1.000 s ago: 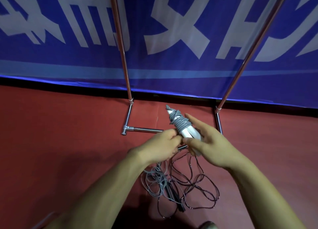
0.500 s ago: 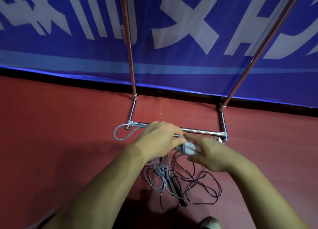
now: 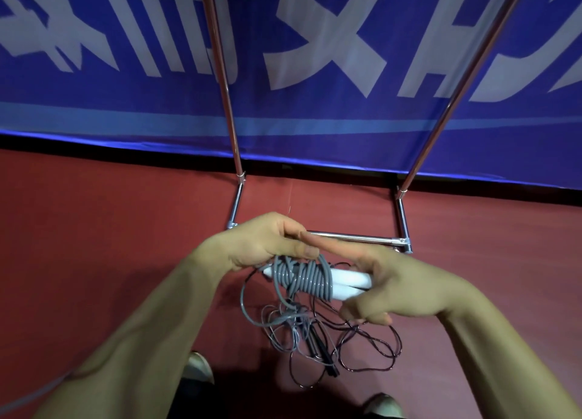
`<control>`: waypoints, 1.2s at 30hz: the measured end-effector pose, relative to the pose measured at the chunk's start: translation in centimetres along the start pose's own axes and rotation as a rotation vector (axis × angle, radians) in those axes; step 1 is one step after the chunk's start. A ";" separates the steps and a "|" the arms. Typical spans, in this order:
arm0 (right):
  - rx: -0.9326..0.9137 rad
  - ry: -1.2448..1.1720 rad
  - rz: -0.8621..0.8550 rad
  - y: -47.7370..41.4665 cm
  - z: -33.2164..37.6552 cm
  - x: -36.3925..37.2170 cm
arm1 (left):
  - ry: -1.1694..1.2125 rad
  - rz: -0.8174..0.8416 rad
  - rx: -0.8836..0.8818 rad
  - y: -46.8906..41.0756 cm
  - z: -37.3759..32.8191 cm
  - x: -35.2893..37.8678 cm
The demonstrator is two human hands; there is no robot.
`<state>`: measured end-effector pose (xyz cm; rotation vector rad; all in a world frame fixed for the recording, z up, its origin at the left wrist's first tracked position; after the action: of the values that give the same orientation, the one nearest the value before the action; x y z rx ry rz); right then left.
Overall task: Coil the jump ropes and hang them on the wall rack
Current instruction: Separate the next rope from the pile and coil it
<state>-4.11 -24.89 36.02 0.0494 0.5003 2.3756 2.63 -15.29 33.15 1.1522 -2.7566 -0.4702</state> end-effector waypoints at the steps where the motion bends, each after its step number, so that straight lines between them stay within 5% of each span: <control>1: 0.016 -0.020 0.036 0.2 -0.3 0.1 | 0.000 0.034 -0.019 0.0 0.3 0.3; 6: 0.116 -0.057 0.131 1.6 -1.3 -0.3 | -0.074 0.092 -0.062 -0.3 1.3 1.1; 11: 0.138 0.056 0.045 1.0 -2.0 -0.6 | -0.231 0.011 -0.007 -0.6 1.3 0.0; 15: 0.193 0.100 -0.026 0.3 -3.5 -1.3 | -0.511 -0.127 0.001 -0.9 2.5 -1.9; 22: 0.140 0.241 -0.195 0.1 -3.7 -3.4 | -0.623 -0.331 -0.199 -0.8 5.3 -4.4; 27: 0.006 0.013 -0.285 1.2 -1.2 -5.0 | -0.710 -0.526 -0.185 -0.3 5.4 -6.6; 36: -0.124 -0.499 -0.348 2.4 -1.7 -7.4 | -0.664 -0.806 -0.481 2.3 7.4 -10.1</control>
<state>-0.31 -31.85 36.04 0.4492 0.1085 1.9512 6.51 -4.80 27.06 2.2008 -2.1921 -1.7453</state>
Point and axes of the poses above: each hand's wrist, its own y-axis away from the middle knuckle, its own x-axis out of the palm, z = x × y, the point moved 9 cm from there along -y, towards the middle knuckle, and after that the axes turned 2 degrees about -z, right-handed, at the moved point
